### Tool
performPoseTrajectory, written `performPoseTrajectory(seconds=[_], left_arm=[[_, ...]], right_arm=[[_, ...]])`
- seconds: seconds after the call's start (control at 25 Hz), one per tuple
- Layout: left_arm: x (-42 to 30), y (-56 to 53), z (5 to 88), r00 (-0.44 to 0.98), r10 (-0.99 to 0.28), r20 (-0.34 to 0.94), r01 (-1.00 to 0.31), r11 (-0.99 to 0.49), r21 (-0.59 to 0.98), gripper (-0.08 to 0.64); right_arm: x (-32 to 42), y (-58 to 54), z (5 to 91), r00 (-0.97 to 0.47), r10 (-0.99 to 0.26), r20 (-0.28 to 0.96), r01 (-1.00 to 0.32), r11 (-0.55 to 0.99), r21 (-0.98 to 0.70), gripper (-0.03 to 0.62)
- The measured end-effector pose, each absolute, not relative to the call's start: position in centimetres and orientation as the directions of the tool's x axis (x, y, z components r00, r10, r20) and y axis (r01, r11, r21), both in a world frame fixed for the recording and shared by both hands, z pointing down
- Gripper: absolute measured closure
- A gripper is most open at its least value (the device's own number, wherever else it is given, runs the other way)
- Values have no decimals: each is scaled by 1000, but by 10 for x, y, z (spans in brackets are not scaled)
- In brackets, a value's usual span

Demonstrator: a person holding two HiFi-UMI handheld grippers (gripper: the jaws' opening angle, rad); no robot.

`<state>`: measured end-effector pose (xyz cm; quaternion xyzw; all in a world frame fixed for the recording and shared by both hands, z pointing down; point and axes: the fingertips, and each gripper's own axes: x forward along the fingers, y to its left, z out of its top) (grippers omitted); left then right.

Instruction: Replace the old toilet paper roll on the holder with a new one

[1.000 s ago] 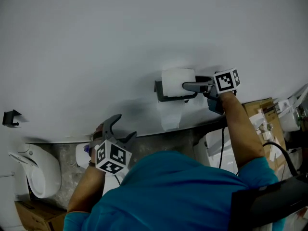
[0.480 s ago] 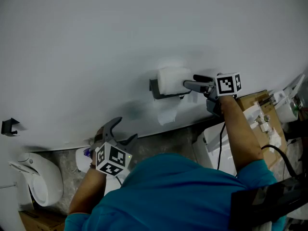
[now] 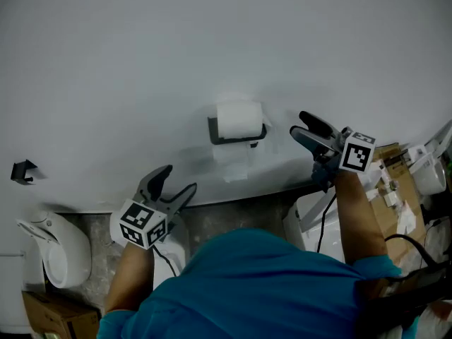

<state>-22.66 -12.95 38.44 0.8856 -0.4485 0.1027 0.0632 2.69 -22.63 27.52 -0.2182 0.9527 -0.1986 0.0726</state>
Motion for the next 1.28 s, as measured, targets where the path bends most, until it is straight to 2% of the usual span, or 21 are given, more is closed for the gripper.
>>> performPoseTrajectory(seconds=[0.04,0.12,0.24,0.36,0.48,0.56,1.0,1.28], left_arm=[[-219,-127,379,586,-786,197,-808,-584,73,232],[-201,-122,371,598,-793,118,-798,-578,169,243],[-177,-113,367,580,-814,36,-791,-553,261,356],[-153,-103,366,564,-826,-20,-779,-539,320,462],[-141,-93,362,549,-834,-63,-771,-534,348,525],[-144,-83,362,543,-836,-81,-772,-535,342,551],[-203,-64,378,542,-838,-64,-779,-530,335,552],[-203,-63,377,558,-827,-62,-776,-547,314,552]], right_arm=[[37,-219,274,-895,-442,-63,-387,838,-384,163],[57,-205,273,-892,-445,-76,-400,858,-324,212],[81,-185,284,-889,-451,-83,-418,872,-255,412],[96,-170,307,-889,-453,-64,-429,875,-223,516],[102,-162,330,-877,-479,-40,-459,858,-230,585],[97,-155,347,-867,-498,-8,-482,845,-232,589],[52,-139,374,-780,-613,124,-625,768,-135,591],[52,-135,365,-755,-641,136,-655,749,-99,591]])
